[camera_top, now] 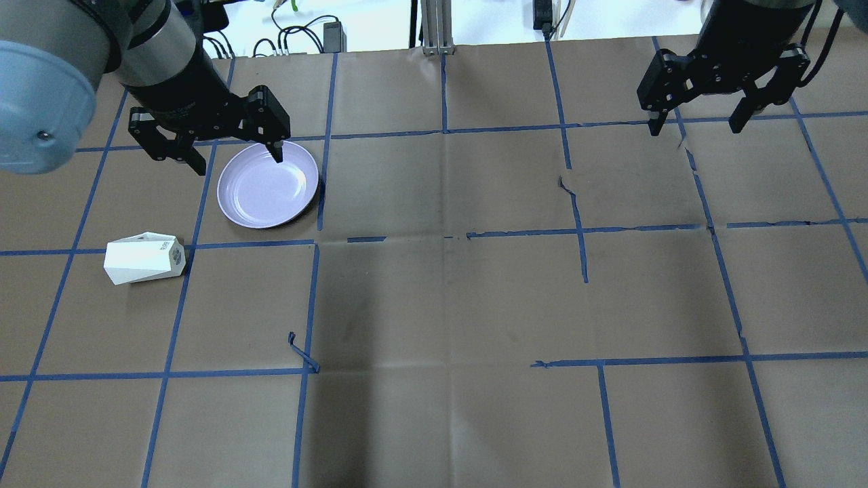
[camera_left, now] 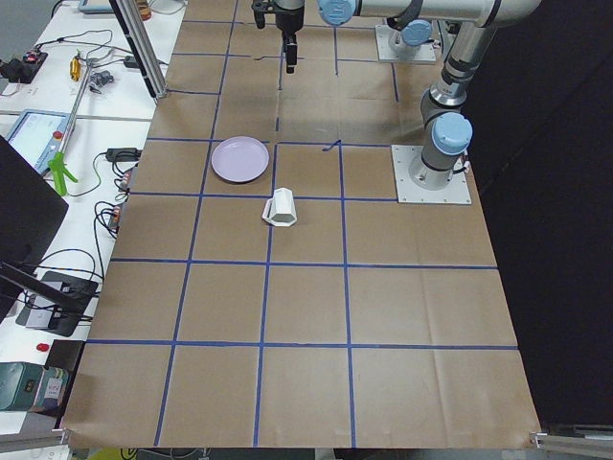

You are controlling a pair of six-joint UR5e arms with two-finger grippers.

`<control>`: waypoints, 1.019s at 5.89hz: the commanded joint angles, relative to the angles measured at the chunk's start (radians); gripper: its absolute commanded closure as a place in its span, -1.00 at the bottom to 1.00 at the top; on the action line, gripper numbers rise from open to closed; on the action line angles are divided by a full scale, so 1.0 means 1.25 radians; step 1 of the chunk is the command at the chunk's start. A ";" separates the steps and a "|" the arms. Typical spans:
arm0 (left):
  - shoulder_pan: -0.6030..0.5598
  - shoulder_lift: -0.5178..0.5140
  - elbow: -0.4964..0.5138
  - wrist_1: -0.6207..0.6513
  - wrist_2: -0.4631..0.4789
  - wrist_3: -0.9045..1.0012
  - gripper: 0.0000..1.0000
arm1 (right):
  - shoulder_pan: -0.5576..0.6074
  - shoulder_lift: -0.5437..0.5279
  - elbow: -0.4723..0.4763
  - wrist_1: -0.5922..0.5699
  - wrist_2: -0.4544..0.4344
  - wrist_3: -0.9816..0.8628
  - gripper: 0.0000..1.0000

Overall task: Flip cup and place on plate
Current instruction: 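Move the left gripper away from the plate toward the white mug lying on its side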

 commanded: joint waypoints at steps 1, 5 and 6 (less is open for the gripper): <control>0.144 -0.014 0.007 0.005 -0.009 0.157 -0.98 | 0.000 0.000 0.000 0.000 0.000 0.000 -1.00; 0.609 -0.123 0.057 -0.003 -0.057 0.777 -0.98 | 0.000 0.000 0.000 0.000 0.000 0.000 -1.00; 0.627 -0.141 0.062 -0.005 -0.060 0.810 -0.98 | 0.000 0.000 0.000 0.000 0.000 0.000 -1.00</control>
